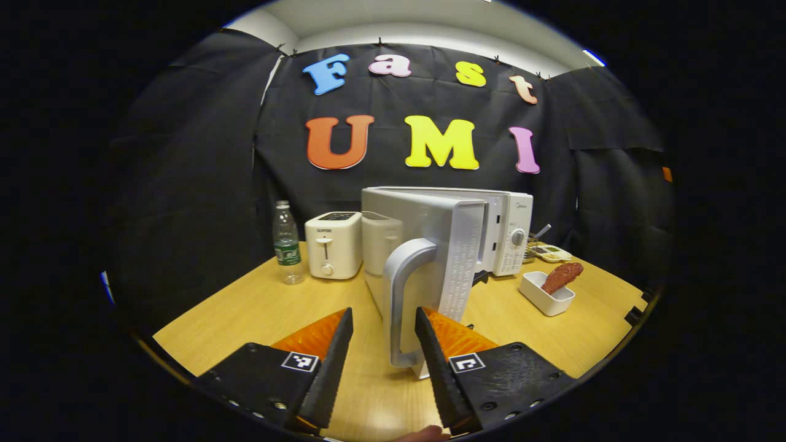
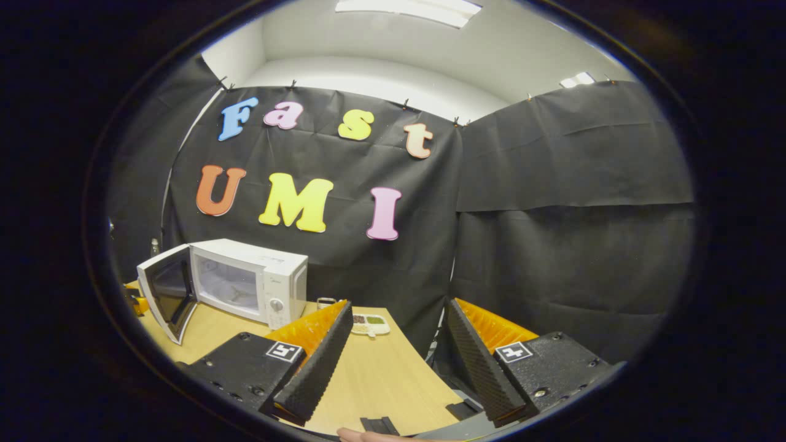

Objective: Open the microwave oven with the left hand, put the food in, and close the microwave oven.

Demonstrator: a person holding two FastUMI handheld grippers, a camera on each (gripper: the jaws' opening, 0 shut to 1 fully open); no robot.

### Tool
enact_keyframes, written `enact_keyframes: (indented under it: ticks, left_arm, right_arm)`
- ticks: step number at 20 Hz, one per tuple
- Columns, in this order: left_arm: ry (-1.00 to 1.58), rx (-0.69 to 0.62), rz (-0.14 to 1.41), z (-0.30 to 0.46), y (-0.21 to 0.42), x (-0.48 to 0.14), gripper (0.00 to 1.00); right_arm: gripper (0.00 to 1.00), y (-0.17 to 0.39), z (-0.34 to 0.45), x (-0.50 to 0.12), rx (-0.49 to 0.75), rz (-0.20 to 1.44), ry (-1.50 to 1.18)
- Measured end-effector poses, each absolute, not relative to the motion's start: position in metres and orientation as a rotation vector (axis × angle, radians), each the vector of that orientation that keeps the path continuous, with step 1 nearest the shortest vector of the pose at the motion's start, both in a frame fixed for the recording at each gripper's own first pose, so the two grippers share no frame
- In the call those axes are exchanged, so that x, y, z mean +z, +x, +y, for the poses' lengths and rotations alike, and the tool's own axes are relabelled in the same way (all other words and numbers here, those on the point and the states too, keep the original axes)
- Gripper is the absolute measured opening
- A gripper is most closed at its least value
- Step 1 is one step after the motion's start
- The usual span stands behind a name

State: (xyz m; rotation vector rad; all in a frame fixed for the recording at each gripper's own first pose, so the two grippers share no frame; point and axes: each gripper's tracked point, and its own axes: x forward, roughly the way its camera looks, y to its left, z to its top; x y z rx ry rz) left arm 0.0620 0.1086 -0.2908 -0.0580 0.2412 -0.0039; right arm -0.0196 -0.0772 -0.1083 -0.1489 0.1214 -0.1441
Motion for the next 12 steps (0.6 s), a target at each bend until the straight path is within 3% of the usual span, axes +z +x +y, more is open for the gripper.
enact_keyframes:
  ticks: [1,2,3,4,5,6,7,8,9,11,12]
  left_arm:
    - [-0.066,0.029,0.24,0.124,0.055,-0.289,0.58]
    - [-0.069,0.055,0.245,0.136,0.048,-0.288,0.77]
    - [-0.071,0.086,0.241,0.149,0.041,-0.283,0.83]
    - [-0.073,0.122,0.238,0.16,0.035,-0.277,0.83]
    - [-0.072,0.159,0.242,0.17,0.028,-0.272,0.84]
    - [-0.068,0.191,0.24,0.178,0.021,-0.266,0.84]
    - [-0.06,0.208,0.224,0.181,0.014,-0.255,0.74]
    - [-0.053,0.212,0.203,0.18,0.011,-0.243,0.86]
    - [-0.046,0.217,0.186,0.179,0.008,-0.23,0.75]
    - [-0.016,0.225,0.152,0.174,0.006,-0.204,0.98]
    - [0.002,0.224,0.129,0.17,0.004,-0.188,0.87]
  right_arm:
    - [0.99,-0.016,-0.073,-0.111,-0.136,0.126,-0.15]
    - [0.99,-0.01,-0.068,-0.114,-0.125,0.133,-0.15]
    - [0.99,-0.003,-0.063,-0.119,-0.112,0.14,-0.149]
    - [0.99,0.005,-0.058,-0.124,-0.097,0.149,-0.148]
    - [0.93,0.013,-0.053,-0.13,-0.079,0.158,-0.148]
    - [0.99,0.025,-0.049,-0.137,-0.061,0.17,-0.149]
    - [0.99,0.037,-0.048,-0.146,-0.05,0.19,-0.149]
    - [0.99,0.052,-0.047,-0.157,-0.038,0.217,-0.145]
    - [0.99,0.065,-0.043,-0.171,-0.018,0.256,-0.136]
    - [0.99,0.091,-0.034,-0.202,0.032,0.357,-0.11]
    - [0.99,0.102,-0.03,-0.217,0.056,0.399,-0.1]
